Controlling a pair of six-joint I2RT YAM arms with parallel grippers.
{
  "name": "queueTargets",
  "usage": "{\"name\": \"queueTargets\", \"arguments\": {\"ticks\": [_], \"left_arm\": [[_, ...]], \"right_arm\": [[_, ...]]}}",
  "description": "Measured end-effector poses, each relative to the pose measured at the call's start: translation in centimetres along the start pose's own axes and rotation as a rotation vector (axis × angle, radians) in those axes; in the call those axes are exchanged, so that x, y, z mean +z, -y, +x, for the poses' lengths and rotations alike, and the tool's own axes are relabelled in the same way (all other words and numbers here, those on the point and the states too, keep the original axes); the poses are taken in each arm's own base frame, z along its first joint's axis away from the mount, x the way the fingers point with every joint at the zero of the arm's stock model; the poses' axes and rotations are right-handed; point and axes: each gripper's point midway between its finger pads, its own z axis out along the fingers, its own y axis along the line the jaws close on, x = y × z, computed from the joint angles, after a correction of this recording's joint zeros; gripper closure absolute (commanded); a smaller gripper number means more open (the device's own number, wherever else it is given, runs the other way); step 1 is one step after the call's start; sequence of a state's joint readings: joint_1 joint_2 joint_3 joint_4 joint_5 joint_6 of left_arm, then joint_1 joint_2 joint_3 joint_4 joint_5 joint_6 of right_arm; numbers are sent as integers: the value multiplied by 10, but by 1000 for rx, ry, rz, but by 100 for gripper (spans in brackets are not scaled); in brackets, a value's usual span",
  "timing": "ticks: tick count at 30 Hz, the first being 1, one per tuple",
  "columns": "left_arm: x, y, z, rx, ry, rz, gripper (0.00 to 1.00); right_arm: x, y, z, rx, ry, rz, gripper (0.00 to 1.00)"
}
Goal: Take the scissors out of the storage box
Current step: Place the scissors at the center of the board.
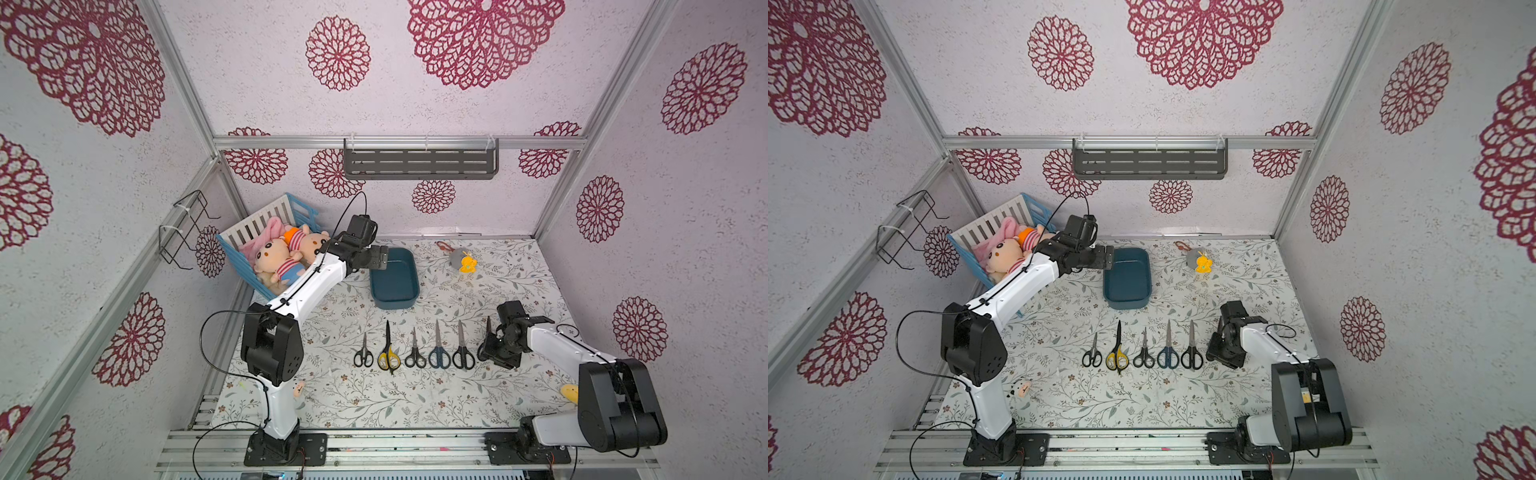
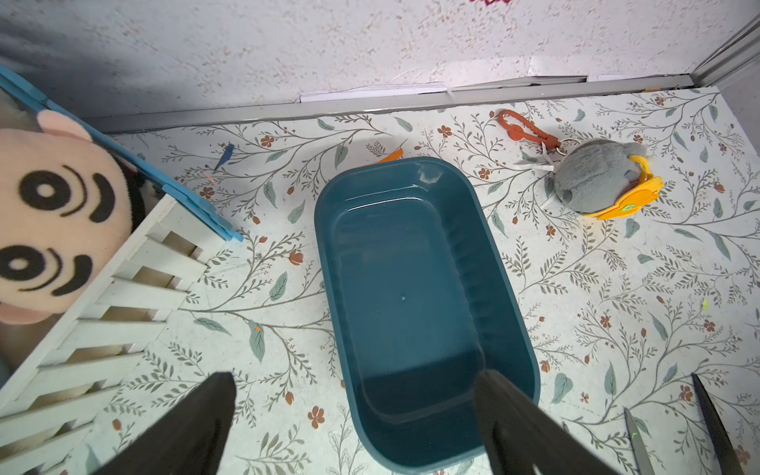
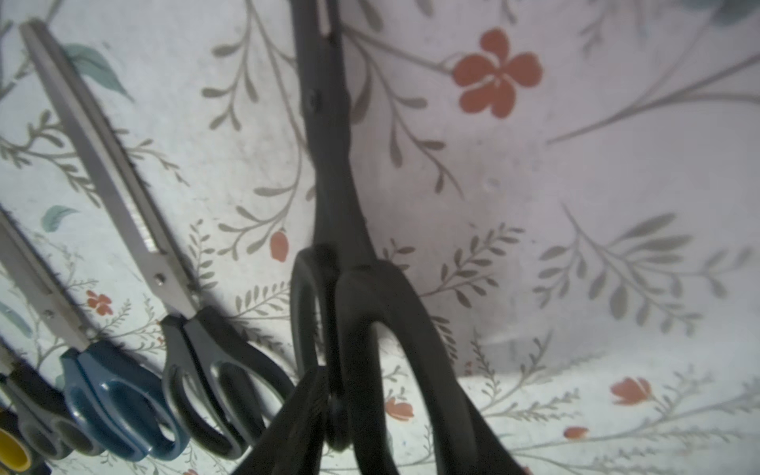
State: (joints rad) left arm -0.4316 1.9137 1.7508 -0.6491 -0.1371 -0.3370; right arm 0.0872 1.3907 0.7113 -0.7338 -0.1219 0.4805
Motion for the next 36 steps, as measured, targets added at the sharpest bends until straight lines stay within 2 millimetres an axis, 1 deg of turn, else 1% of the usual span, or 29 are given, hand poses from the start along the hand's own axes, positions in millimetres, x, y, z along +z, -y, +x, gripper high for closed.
{"name": "queueTargets", "arguments": {"ticks": [4, 10, 15, 19, 22, 26, 36], "left_arm": [[0, 1, 0, -5, -1, 5, 3], [0, 2, 0, -5, -3, 9, 3], [0, 2, 1, -5, -4, 11, 3], [0, 2, 1, -5, -4, 12, 3], [0, 1, 1, -6, -6, 11, 3], [0, 1, 2, -5, -11, 10, 3], [0, 0, 2, -8, -13, 8, 3]], "right_arm": [[-7, 4, -7, 1, 19, 40, 49], [-19, 2, -24, -2, 71, 59, 48], [-20, 3, -27, 0, 83, 67, 57], [-20, -5, -30, -2, 95, 27, 60], [-19, -12, -33, -6, 106, -2, 60], [-14, -15, -33, -11, 105, -10, 60], [5, -7, -20, -10, 49, 12, 66]]}}
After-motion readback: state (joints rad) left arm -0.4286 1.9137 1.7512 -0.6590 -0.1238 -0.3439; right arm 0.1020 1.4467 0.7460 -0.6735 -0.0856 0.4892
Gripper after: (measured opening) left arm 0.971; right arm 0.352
